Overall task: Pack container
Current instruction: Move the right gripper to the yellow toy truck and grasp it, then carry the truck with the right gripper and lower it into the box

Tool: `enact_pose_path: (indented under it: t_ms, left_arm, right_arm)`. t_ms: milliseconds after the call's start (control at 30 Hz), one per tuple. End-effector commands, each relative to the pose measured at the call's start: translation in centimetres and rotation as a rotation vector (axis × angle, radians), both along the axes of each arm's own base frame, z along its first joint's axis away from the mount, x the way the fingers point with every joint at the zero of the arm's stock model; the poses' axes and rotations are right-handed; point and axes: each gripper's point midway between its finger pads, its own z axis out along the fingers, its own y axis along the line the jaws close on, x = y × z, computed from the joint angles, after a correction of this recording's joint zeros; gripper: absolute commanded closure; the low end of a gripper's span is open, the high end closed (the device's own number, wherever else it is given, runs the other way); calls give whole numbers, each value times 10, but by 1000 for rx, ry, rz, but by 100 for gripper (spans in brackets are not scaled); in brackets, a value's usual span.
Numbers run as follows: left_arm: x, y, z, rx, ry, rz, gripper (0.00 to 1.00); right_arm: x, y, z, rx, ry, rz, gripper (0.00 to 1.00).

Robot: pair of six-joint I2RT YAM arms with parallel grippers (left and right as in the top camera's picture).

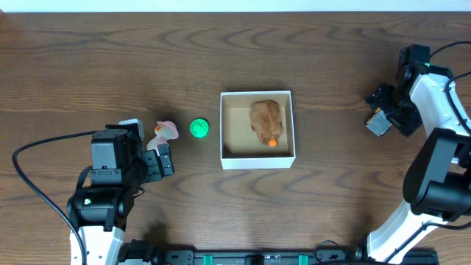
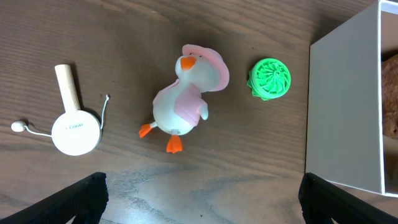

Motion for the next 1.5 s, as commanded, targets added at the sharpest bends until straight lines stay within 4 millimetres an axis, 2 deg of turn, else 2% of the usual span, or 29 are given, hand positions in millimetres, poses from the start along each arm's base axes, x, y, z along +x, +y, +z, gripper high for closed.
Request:
enact_pose_path:
  t_ms: [0,433,600,667,833,933,1067,1133,1200,1300,1367,1467]
  left_arm:
    - [4,0,8,-1,-20,2,2]
    - [4,0,8,-1,-20,2,2]
    - [4,0,9,-1,-21,2,2]
    - [4,0,8,-1,-20,2,2]
    - [4,0,8,-1,-20,2,2]
    - [4,0,9,-1,-21,2,2]
    - [4,0,8,-1,-20,2,2]
    - [4,0,9,0,-21,2,2]
    - [4,0,8,0,-20,2,2]
    - [4,0,8,-1,-20,2,2]
    - [4,0,8,-1,-20,2,2]
    - [4,0,8,0,-20,2,2]
  right_arm:
    - [-1,-2,-8,3,16,13,14]
    - [1,-1,-8,1,11,15,41]
    - [1,2,-8,2,13,22,47]
    - [1,3,-8,2,13,25,52]
    - [1,3,-8,2,14,26,53]
    - [1,4,-8,2,19,36,64]
    - [3,11,-7,-1,24,96,67]
    - [4,19,-2,-2,21,141,76]
    - [7,30,8,-7,11,200,87]
    - [17,55,42,-27,-59,298,88]
    - [25,79,71,-29,-136,388,87]
    - [29,129,118,-11,-276,537,86]
